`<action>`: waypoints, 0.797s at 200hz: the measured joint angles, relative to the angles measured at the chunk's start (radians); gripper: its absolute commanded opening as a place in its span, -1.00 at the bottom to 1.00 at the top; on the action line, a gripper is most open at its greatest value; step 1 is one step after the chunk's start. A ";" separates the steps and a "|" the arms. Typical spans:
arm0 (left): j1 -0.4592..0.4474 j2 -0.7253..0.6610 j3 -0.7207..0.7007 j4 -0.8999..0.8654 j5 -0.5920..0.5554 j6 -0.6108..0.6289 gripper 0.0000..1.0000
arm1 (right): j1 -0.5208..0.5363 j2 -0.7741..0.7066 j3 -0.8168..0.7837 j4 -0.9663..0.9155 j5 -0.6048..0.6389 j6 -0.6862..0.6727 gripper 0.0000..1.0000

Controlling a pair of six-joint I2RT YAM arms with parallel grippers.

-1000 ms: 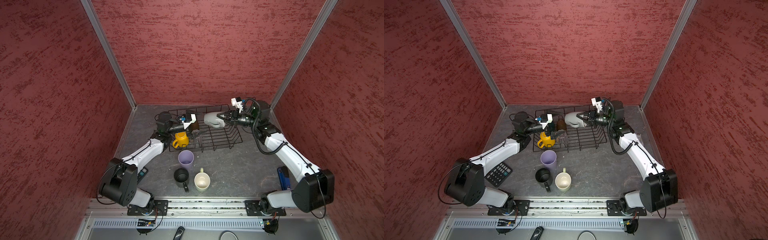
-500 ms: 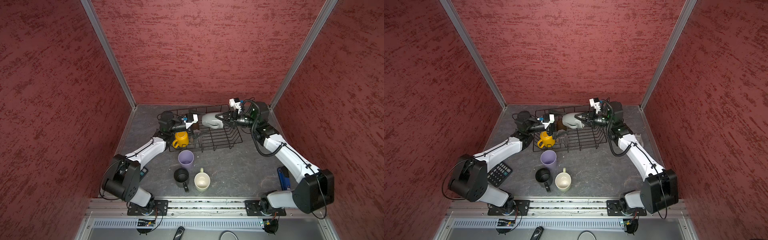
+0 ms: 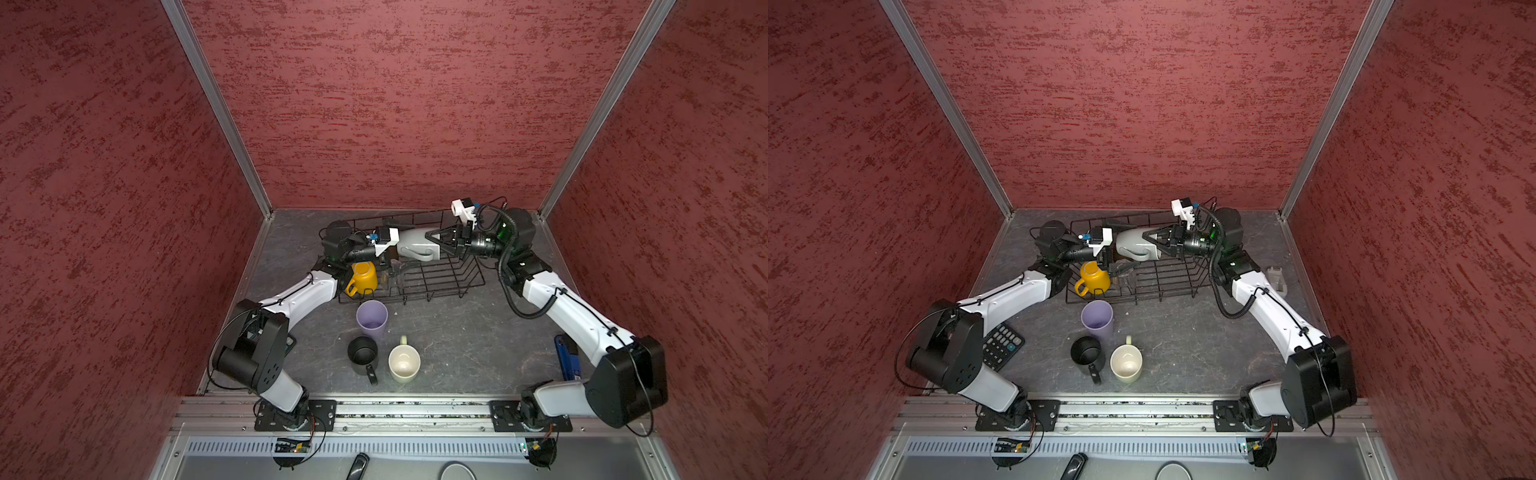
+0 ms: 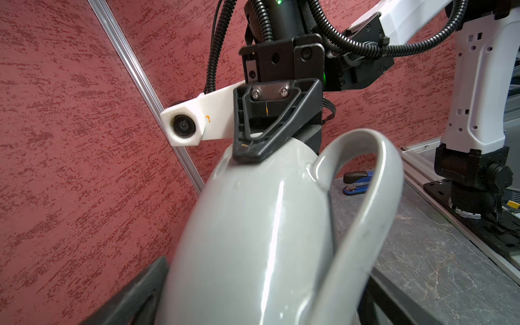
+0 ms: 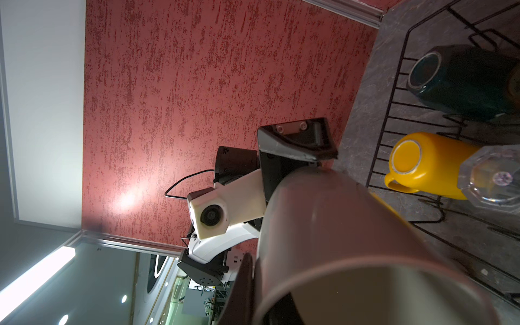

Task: Load cups into a dish rack
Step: Place the cup upside down at the dish rack.

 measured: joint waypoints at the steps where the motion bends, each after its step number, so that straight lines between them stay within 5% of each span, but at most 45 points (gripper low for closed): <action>1: 0.000 0.001 0.000 0.002 0.000 -0.001 1.00 | 0.000 0.000 -0.001 0.001 0.000 0.002 -1.00; 159: -0.021 0.034 0.031 0.089 0.075 -0.062 0.97 | 0.015 0.020 -0.043 0.164 -0.018 0.119 -1.00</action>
